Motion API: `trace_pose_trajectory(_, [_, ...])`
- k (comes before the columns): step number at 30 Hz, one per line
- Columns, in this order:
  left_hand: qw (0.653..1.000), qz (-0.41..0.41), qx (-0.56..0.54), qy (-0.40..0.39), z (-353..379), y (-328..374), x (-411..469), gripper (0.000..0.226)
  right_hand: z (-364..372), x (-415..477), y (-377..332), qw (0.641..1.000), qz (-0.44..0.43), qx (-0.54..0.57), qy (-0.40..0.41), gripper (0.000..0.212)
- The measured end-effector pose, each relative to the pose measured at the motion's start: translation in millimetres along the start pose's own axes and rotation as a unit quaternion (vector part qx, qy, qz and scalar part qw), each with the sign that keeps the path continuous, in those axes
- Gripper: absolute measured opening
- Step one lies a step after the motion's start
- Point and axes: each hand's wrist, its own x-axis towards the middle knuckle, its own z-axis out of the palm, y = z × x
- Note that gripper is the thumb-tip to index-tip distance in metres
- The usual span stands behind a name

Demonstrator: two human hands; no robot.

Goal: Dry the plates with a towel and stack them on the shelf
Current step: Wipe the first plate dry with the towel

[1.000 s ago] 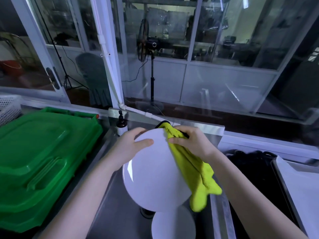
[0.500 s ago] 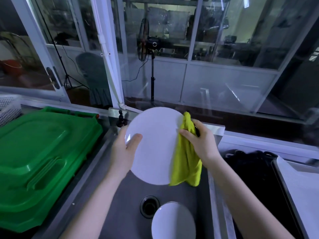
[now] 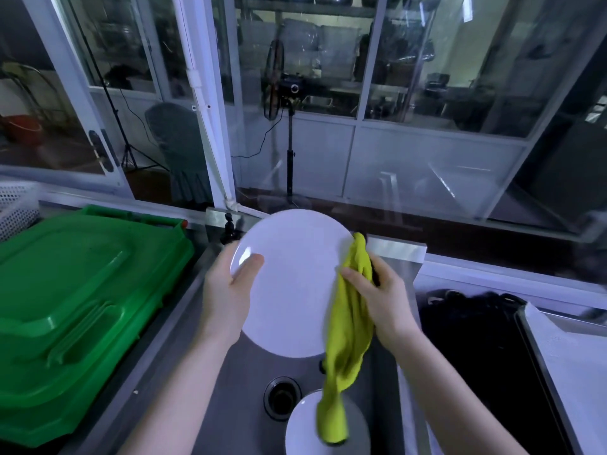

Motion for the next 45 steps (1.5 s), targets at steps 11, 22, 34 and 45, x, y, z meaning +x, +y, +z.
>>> trace_pose_trajectory(11, [0.928,0.079,0.272,-0.243,-13,21,27,0.024,5,29,-46,0.945,-0.119,-0.232,-0.198,0.017])
trace_pose_trajectory(22, [0.993,0.005,-0.053,0.104,25,-8,-31,0.027,12,-5,5,0.981,0.050,0.137,0.127,0.007])
trace_pose_trajectory(34, [0.962,0.115,0.194,-0.152,-2,19,21,0.012,10,32,-66,0.928,-0.184,-0.294,-0.133,0.020])
trace_pose_trajectory(45, [1.000,0.004,0.029,-0.012,-4,2,-5,0.014,-11,-18,-7,0.992,0.098,0.067,-0.033,0.011])
